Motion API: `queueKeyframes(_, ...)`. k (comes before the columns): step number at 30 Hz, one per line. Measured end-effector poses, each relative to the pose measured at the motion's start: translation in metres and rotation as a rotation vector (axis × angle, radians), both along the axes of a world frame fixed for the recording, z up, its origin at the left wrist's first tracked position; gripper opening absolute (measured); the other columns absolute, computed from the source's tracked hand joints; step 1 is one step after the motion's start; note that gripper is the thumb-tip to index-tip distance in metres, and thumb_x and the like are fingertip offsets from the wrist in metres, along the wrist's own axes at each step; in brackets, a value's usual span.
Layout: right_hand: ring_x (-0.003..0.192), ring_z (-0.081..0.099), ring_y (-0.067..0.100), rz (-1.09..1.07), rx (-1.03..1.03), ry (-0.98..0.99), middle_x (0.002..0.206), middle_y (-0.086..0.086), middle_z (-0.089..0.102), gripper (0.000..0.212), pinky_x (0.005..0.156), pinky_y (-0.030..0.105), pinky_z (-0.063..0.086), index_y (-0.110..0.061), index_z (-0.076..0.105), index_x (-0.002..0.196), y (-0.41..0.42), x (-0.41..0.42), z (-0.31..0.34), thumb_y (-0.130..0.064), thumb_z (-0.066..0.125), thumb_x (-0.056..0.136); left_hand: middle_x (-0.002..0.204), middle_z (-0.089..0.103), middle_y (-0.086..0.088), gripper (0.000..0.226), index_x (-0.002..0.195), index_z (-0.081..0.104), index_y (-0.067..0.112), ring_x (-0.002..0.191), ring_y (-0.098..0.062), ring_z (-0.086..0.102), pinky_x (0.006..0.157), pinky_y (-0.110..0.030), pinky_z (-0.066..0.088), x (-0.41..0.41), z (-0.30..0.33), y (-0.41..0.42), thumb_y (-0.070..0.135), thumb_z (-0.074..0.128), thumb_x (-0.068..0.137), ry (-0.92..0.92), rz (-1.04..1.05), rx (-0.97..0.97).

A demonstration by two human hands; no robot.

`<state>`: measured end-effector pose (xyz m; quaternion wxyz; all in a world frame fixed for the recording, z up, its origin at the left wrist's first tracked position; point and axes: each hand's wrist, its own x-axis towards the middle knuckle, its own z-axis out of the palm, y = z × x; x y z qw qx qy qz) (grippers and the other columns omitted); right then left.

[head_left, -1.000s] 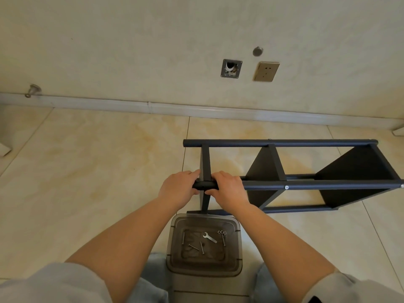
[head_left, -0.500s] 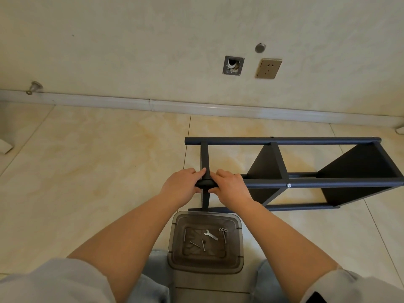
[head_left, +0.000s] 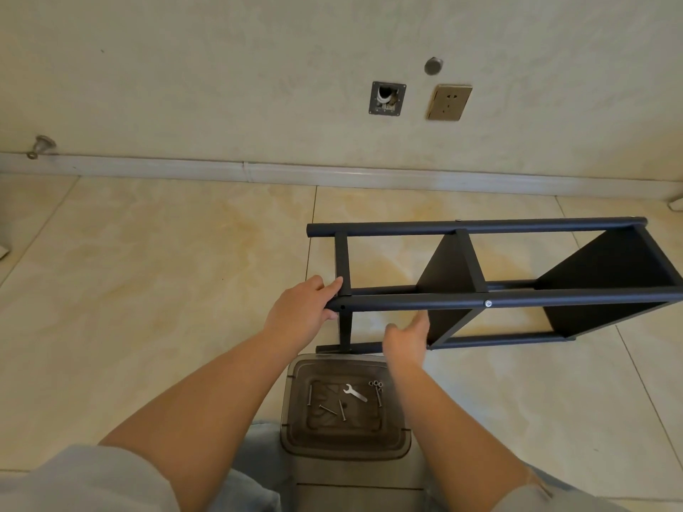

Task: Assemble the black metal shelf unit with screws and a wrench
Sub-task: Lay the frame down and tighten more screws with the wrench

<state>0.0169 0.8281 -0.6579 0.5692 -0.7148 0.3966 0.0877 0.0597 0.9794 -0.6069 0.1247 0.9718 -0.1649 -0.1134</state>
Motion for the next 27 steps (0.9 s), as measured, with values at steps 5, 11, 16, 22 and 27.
queueKeyframes(5,0.132,0.039,0.026,0.548,0.187,0.091,0.156,0.004,0.019,0.081,0.1,0.032,0.04,-0.026,0.002,0.151,0.036,-0.004,0.019,0.002,0.05,0.092,0.124,0.046,-0.001,0.06,0.151,0.017,0.026,0.108,-0.018,0.051,0.091,-0.025,0.043,0.003,-0.003,-0.006,0.03,0.046,0.098,-0.018,-0.013,0.024)
queueKeyframes(11,0.103,0.052,0.013,0.466,0.189,0.056,0.154,0.003,0.022,0.081,0.076,0.018,0.049,-0.028,0.005,0.15,0.032,-0.003,0.015,0.002,0.05,0.09,0.125,0.049,0.001,0.061,0.149,0.023,0.027,0.111,-0.017,0.053,0.094,-0.026,0.044,0.003,-0.004,-0.007,0.029,0.052,0.096,-0.004,0.029,-0.045)
queueKeyframes(16,0.091,0.051,0.012,0.279,0.11,0.005,0.128,0.005,0.046,0.063,0.071,0.02,0.043,-0.022,0.023,0.145,0.026,0.005,0.016,-0.003,0.049,0.091,0.125,0.05,0.001,0.062,0.149,0.022,0.03,0.111,-0.018,0.054,0.094,-0.027,0.045,0.002,-0.004,-0.006,0.028,0.053,0.095,0.021,0.026,-0.035)
queueKeyframes(22,0.085,0.05,0.006,0.447,0.177,0.006,0.146,0.006,0.034,0.07,0.07,0.019,0.049,-0.021,0.017,0.146,0.038,0.003,0.021,0.002,0.051,0.089,0.123,0.05,0.0,0.061,0.149,0.023,0.03,0.11,-0.018,0.053,0.093,-0.027,0.044,0.002,-0.002,-0.007,0.027,0.053,0.096,0.011,0.034,-0.033)
queueKeyframes(27,0.11,0.049,0.021,0.524,0.202,0.097,0.147,0.011,0.034,0.076,0.073,0.022,0.044,-0.025,0.01,0.15,0.036,0.008,0.015,0.004,0.045,0.089,0.123,0.05,-0.001,0.061,0.149,0.023,0.029,0.11,-0.019,0.053,0.093,-0.027,0.043,0.004,-0.002,-0.008,0.026,0.053,0.096,0.006,0.039,-0.025)
